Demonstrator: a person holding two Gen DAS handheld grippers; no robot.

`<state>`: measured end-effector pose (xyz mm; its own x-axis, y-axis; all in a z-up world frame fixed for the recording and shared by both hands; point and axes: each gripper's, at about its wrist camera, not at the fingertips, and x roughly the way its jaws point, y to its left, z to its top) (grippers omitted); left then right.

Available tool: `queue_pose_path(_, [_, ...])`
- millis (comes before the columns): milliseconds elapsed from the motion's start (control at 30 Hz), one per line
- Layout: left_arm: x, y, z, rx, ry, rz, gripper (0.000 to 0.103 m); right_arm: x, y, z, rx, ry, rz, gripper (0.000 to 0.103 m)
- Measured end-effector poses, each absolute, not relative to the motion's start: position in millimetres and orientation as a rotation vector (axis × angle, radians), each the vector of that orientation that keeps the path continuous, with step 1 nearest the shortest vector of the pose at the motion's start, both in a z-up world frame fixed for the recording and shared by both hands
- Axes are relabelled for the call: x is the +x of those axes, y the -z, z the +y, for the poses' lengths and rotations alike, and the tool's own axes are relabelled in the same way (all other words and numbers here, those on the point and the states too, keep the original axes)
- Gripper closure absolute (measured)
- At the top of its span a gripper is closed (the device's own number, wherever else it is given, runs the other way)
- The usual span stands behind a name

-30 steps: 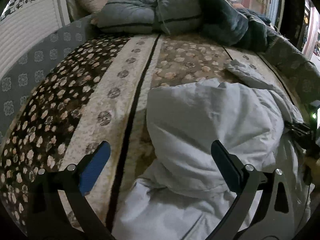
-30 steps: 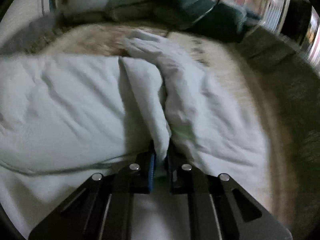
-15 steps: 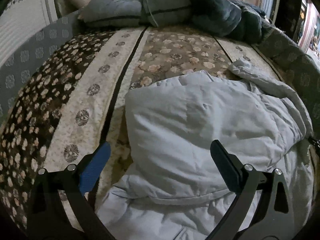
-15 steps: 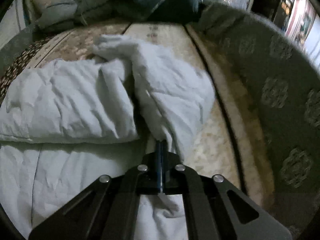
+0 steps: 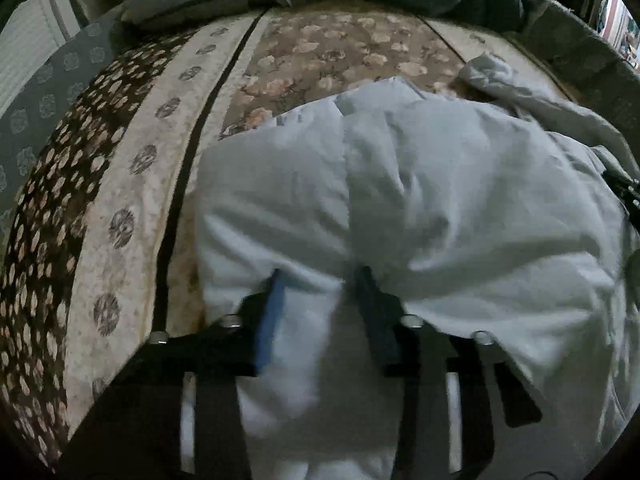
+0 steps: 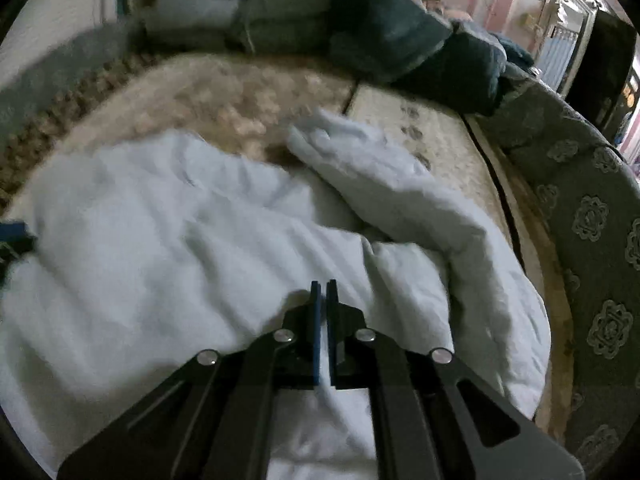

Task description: Fold large clothes

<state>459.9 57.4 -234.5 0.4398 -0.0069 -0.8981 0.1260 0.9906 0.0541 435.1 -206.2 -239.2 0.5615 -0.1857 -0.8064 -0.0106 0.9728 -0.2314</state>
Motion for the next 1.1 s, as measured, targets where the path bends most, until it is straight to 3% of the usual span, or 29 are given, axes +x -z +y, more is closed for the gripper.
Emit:
queue_pose_path(133, [496,250,58,0.090,0.086,1.161,0.092,443,261,-233,-0.126,0.105,1.009,0.103])
queue_pose_path(400, [498,245,62,0.087,0.076,1.163,0.100,461,264,-235,-0.072,0.050,1.093,0.103])
queue_pose_path(433, [491,238,62,0.076,0.087,1.153,0.100,455,260,-235,-0.055,0.039,1.077,0.099])
queue_pose_path(667, [428,195,11,-0.011,0.252,1.078,0.098,382,228,-225,0.090,-0.084,0.980,0.099])
queue_pose_path(1100, [447,240,-23,0.045,0.237,1.164,0.100,394,282,-204,-0.030,-0.104,1.075,0.103])
